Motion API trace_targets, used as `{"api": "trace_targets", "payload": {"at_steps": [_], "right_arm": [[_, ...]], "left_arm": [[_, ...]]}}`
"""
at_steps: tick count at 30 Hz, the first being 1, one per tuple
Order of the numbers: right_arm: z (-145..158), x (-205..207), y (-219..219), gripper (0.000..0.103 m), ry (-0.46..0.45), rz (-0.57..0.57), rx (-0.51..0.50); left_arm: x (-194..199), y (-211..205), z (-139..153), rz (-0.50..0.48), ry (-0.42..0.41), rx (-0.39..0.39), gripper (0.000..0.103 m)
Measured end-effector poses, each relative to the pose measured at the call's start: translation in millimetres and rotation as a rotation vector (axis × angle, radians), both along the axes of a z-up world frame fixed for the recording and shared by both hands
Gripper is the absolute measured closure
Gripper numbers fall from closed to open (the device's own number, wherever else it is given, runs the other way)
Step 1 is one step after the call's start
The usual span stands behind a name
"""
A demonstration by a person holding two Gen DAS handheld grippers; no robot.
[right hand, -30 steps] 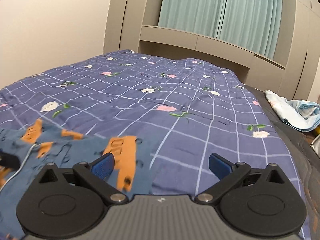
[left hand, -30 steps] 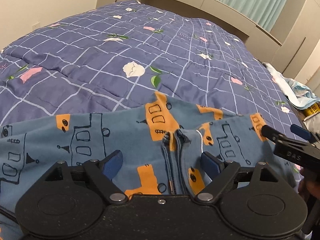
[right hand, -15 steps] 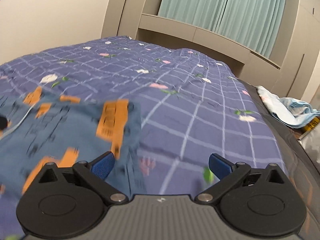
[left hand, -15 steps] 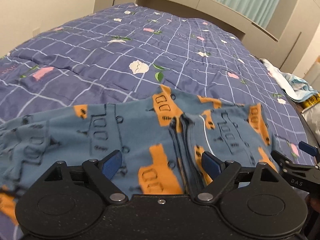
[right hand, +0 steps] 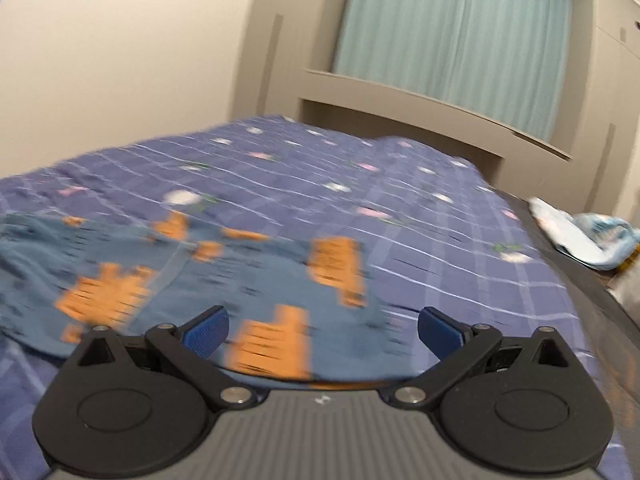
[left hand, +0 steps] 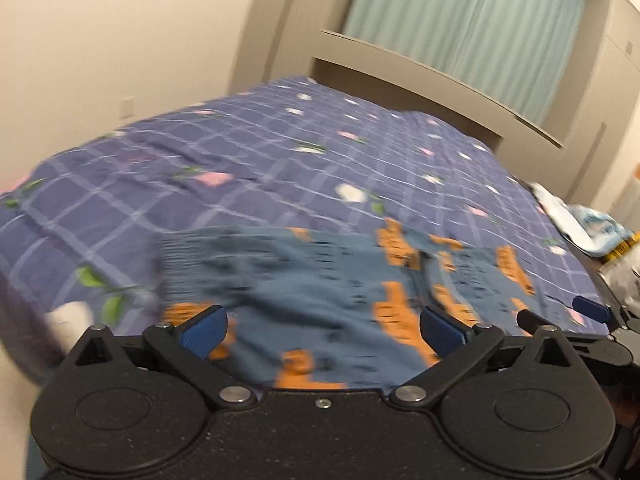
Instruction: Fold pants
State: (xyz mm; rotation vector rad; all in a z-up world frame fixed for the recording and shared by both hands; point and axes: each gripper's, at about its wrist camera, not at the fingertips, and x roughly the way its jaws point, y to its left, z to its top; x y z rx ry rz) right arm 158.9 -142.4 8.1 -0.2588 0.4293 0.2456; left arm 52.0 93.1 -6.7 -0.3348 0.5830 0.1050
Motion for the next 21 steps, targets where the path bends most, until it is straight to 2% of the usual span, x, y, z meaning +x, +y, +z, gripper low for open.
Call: {"api": "trace_targets", "payload": {"at_steps": [3,5,9,11,14,17,21], "right_arm": [[-3,-4,29,0.000,-0.002,0.050,0.009],[-5,-5,42,0.000,-0.001,0.067,0.017],[-10,-5,55,0.000,0.003,0.067,0.010],[-12,-1,56,0.000,0.011,0.041,0.005],[-14,4,51,0.000,0.016,-0.013,0.007],[-17,9,47,0.000,0.027,-0.043,0.019],[-22,12,49,0.000,0.041,-0.042,0.005]], "left_arm": [[-6,22,-10,0.094,0.011,0.000,0.001],[-7,38,-20,0.145,0.006,-0.034,0.001],[3,59,-37,0.154,0.029,-0.142,0.002],[6,65,-41,0.136,0.009,-0.191,0.005],[9,66,-42,0.119,-0.005,-0.196,0.015],[10,70,-47,0.180,0.027,-0.193,0.026],[11,73,-48,0.215,0.027,-0.202,0.040]]}}
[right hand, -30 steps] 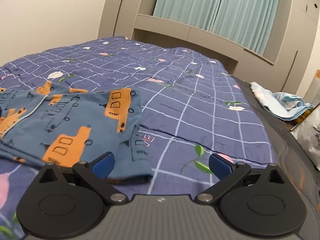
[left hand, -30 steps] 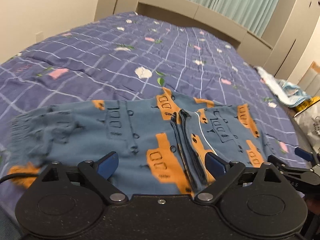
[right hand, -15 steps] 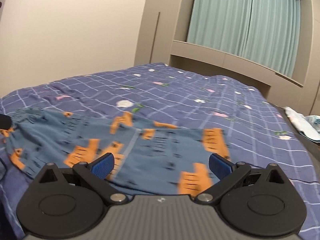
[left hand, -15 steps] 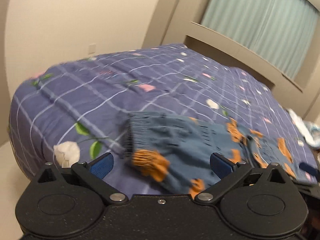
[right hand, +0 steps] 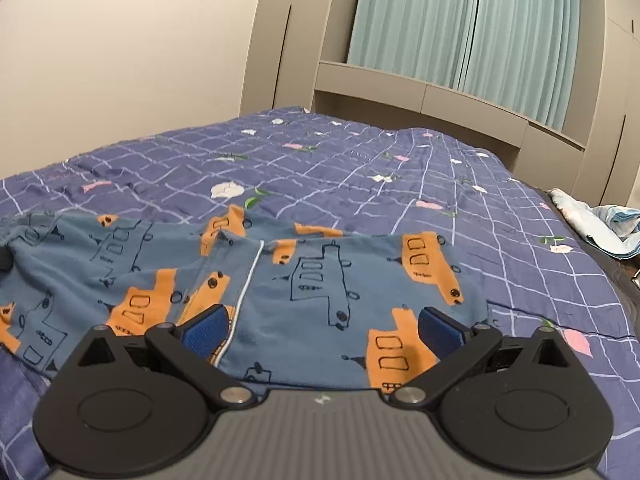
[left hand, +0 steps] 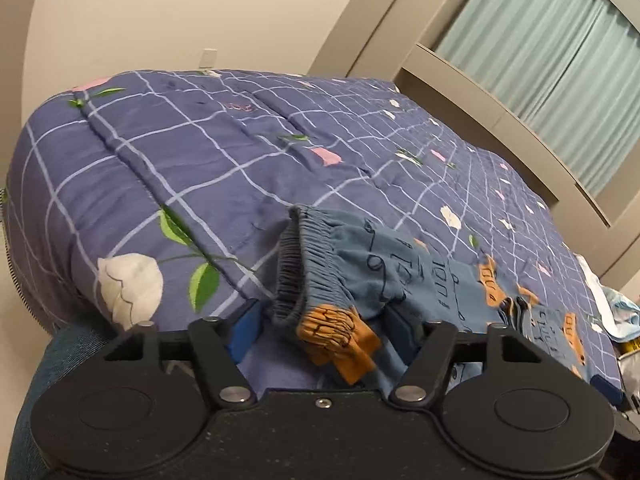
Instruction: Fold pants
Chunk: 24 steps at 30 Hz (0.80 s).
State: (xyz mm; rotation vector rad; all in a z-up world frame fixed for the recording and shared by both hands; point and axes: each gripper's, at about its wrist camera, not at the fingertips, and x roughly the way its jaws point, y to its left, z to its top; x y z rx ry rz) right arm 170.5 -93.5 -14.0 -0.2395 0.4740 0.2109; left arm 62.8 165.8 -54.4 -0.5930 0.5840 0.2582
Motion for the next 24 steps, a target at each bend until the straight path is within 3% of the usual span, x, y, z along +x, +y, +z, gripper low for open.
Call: {"api": "trace_targets", "payload": {"at_steps": [1,7,15,24], "right_arm": [[-1,0,0,0.000,0.000,0.000,-0.002],[0,0,-2,0.000,0.003,0.002,0.015],[5,-9,-9,0.000,-0.022,0.026,0.031],[11,-15,-35,0.000,-0.052,0.024,0.026]], "left_arm": [[0,0,0,0.009,0.003,0.001,0.049],[-4,3,6,0.029,-0.006,-0.046,0.080],[2,-19,54,-0.030,-0.116,0.016,0.083],[38,-98,115,-0.292,-0.275,0.160,0.083]]}}
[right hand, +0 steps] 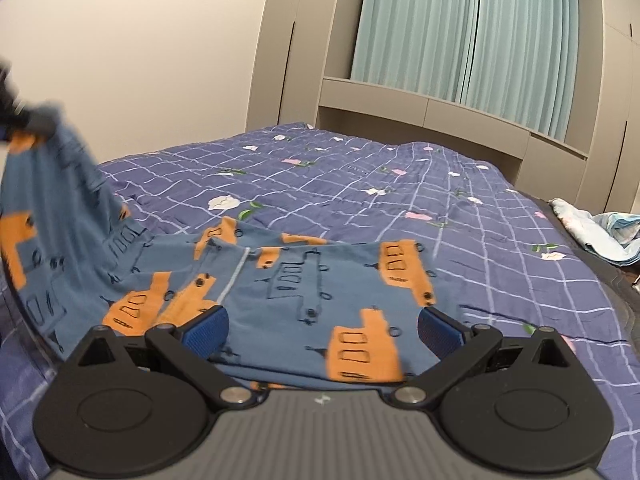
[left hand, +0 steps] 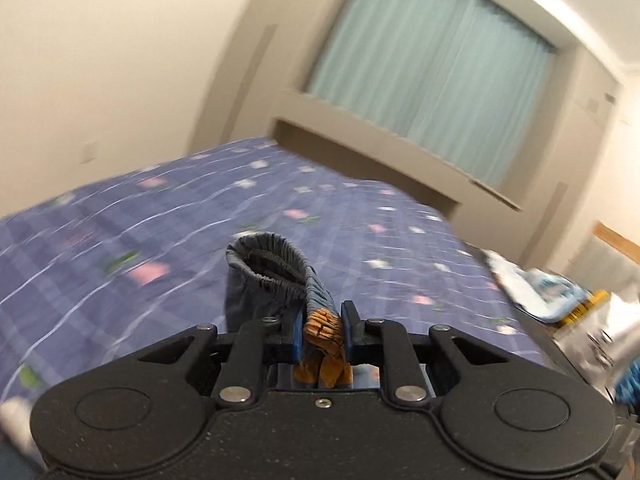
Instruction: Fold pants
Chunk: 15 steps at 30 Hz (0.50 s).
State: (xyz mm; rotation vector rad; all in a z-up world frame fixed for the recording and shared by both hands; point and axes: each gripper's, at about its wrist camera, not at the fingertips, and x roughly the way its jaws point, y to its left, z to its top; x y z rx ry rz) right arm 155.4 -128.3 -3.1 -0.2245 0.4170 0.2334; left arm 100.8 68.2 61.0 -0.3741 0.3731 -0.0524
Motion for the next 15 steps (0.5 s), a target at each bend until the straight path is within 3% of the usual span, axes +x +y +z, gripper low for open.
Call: {"api": "trace_targets", "payload": {"at_steps": [8,15], "right_arm": [[4,-7,-42,0.000,-0.029,-0.066,-0.024],[0,-13,-78,0.000,-0.017,-0.137,-0.042]], "left_arm": [[52,-93,13,-0.252,-0.029,0.127,0.083],[94,-162,-13,-0.424,0.030,0.223,0.087]]}}
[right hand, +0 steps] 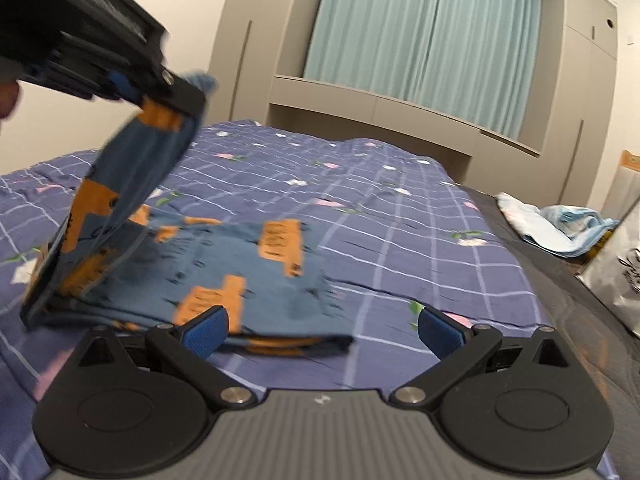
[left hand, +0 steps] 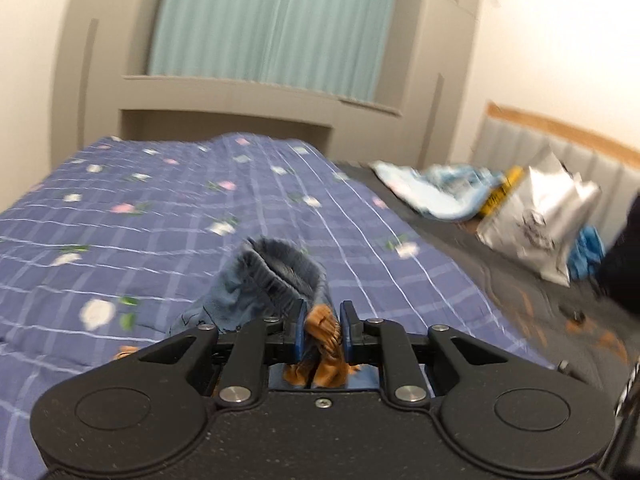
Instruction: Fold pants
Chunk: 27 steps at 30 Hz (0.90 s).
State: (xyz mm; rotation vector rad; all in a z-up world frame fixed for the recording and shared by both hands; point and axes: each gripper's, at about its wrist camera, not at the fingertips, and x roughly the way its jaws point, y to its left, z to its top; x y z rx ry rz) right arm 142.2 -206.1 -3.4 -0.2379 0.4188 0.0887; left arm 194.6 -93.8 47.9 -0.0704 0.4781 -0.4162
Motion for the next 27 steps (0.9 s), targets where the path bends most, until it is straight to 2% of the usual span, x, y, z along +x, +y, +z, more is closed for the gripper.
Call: {"api": "trace_targets", "payload": {"at_steps": [3,8,11,19,21,23,25,26,27], "right_arm": [[-4,0,-12,0.000,0.011,-0.024,0.000],[-9,0,-28,0.000,0.029,-0.055,0.033],[-11,-1,-31,0.000,0.033,-0.062,0.049],[-12,-5,-33,0.000,0.039,-0.080,0.062],[-12,-5,-33,0.000,0.044,-0.082,0.063],[-12,-5,-33,0.000,0.047,-0.083,0.064],[-11,-5,-33,0.000,0.050,-0.084,0.066],[-10,-6,-33,0.000,0.051,-0.085,0.066],[-10,-6,-33,0.000,0.051,-0.087,0.066]], "left_arm": [[14,-22,-16,-0.050,0.037,0.038,0.088],[29,-43,-42,-0.079,0.078,0.077,0.089],[32,-45,-53,-0.080,0.104,0.073,0.089],[36,-53,-59,-0.100,0.123,0.065,0.091],[39,-48,-62,-0.098,0.158,0.029,0.089],[36,-40,-59,-0.092,0.170,-0.025,0.079],[30,-31,-51,-0.084,0.147,-0.061,0.054],[26,-25,-46,-0.079,0.126,-0.086,0.046],[22,-20,-42,-0.070,0.111,-0.103,0.034]]}}
